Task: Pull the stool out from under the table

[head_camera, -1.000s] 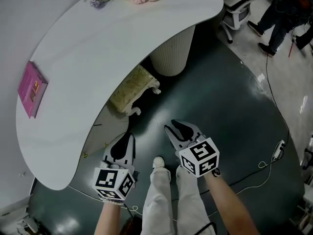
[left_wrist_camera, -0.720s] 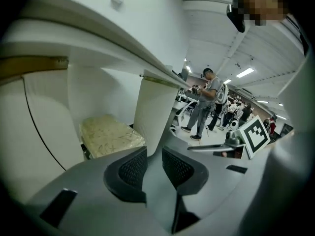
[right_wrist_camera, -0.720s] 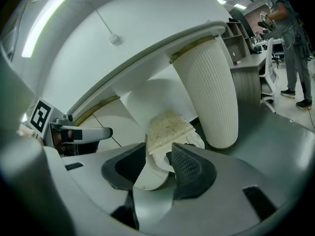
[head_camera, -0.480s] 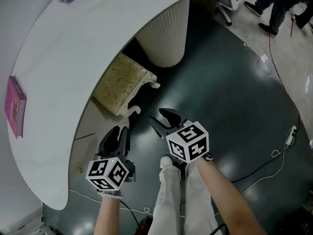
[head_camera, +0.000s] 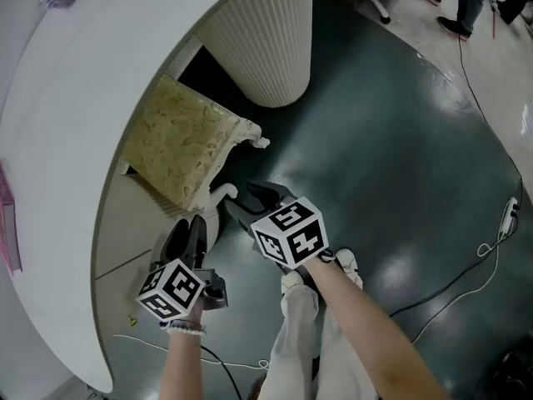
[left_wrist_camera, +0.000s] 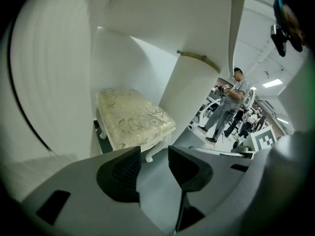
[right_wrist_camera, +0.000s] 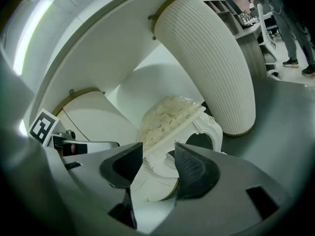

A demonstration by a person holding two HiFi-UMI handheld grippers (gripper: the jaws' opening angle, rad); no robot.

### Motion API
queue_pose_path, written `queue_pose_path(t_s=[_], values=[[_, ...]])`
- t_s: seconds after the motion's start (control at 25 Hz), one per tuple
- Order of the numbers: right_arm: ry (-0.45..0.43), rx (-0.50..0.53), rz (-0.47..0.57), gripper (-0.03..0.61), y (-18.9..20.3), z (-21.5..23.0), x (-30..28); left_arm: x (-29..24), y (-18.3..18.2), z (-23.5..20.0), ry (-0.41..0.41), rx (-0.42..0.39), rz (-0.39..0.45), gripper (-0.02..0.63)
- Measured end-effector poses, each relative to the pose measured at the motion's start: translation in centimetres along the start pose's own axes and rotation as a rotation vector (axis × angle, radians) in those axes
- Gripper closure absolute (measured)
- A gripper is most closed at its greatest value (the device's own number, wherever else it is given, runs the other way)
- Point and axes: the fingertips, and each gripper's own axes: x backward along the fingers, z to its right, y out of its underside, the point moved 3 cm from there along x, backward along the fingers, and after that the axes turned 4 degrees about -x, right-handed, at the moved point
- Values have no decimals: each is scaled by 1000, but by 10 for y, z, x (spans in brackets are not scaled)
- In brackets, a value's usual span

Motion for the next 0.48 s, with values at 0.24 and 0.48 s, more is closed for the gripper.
queue_pose_path(t_s=[0.24,0.48], values=[[-27,-136,54,368,3,13,-41,-27,14,-29,-40,77,-17,423],[-44,-260,112,370,-1,29,-70,-48,26,-49,-52,140,-23,414]])
